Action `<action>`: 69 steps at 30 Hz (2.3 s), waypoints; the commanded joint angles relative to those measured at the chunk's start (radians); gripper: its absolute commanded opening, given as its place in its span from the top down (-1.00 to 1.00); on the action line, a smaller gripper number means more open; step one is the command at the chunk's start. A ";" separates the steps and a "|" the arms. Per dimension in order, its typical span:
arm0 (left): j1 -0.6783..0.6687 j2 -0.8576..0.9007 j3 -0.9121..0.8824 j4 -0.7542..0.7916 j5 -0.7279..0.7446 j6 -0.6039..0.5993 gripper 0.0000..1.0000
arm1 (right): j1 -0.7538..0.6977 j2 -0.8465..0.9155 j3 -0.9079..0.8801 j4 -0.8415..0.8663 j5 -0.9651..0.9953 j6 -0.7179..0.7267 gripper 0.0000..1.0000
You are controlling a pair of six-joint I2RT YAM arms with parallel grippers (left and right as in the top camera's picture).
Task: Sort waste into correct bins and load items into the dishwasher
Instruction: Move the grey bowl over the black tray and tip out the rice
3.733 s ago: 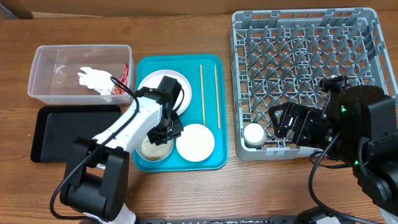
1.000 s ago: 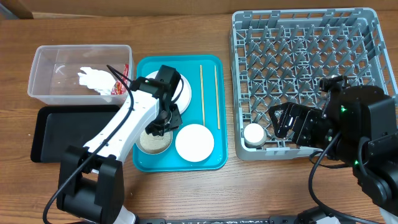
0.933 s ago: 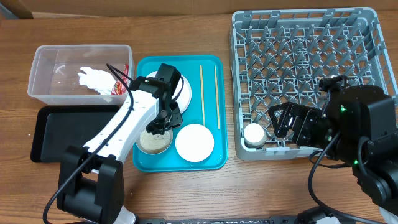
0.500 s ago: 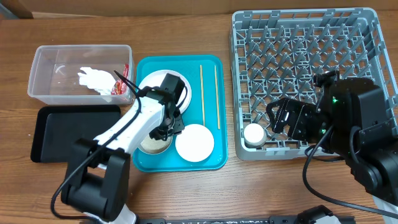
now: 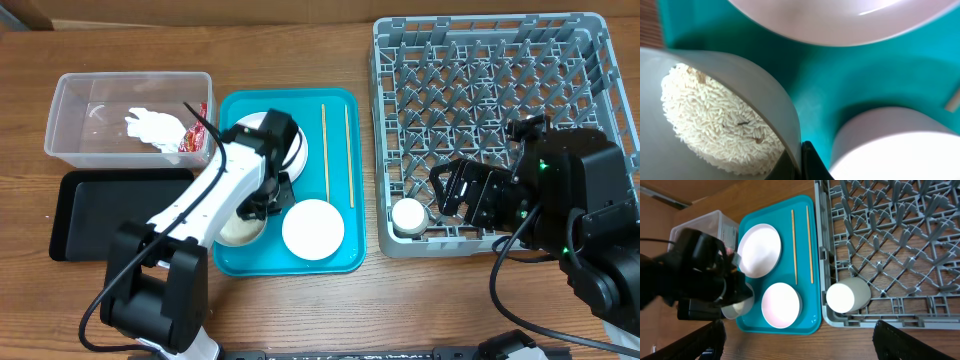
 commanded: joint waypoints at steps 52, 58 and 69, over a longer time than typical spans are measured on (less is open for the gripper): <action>1.224 -0.045 -0.261 -0.171 1.521 1.500 0.92 | 0.005 -0.011 0.000 -0.010 0.010 -0.007 -1.00; 1.224 -0.045 -0.261 -0.202 1.550 1.541 0.92 | 0.006 -0.011 0.000 -0.010 0.010 -0.007 -1.00; 1.222 -0.045 -0.261 -0.201 1.522 1.584 0.92 | 0.006 -0.011 0.000 -0.026 0.009 -0.007 -1.00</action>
